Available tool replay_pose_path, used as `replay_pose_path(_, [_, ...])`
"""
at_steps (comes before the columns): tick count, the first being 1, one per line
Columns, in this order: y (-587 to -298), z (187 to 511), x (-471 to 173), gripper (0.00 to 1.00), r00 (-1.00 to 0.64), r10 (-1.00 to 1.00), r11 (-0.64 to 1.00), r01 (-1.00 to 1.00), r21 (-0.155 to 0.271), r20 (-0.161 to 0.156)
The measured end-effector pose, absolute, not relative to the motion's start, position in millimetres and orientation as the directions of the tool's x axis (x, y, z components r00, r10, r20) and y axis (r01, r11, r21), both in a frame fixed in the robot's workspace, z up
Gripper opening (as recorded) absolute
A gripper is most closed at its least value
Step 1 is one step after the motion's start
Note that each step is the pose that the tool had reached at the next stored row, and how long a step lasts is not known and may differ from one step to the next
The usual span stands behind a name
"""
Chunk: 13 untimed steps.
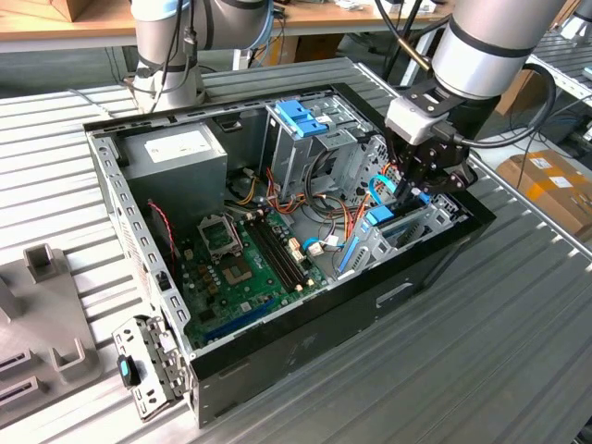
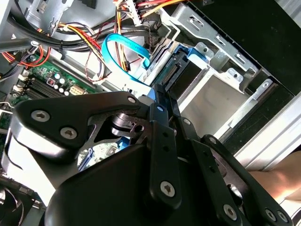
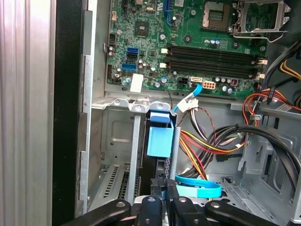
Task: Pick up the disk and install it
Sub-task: 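Insert the first disk wire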
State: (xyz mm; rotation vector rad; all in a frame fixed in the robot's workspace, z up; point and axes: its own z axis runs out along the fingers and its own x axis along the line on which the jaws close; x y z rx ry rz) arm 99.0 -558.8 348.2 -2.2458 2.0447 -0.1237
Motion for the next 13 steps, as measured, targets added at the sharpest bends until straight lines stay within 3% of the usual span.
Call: replay_pose_path(13, [-559.8,348.2,99.0,0.16,0.094,-0.995,-0.091,-0.987,-0.131,-0.018])
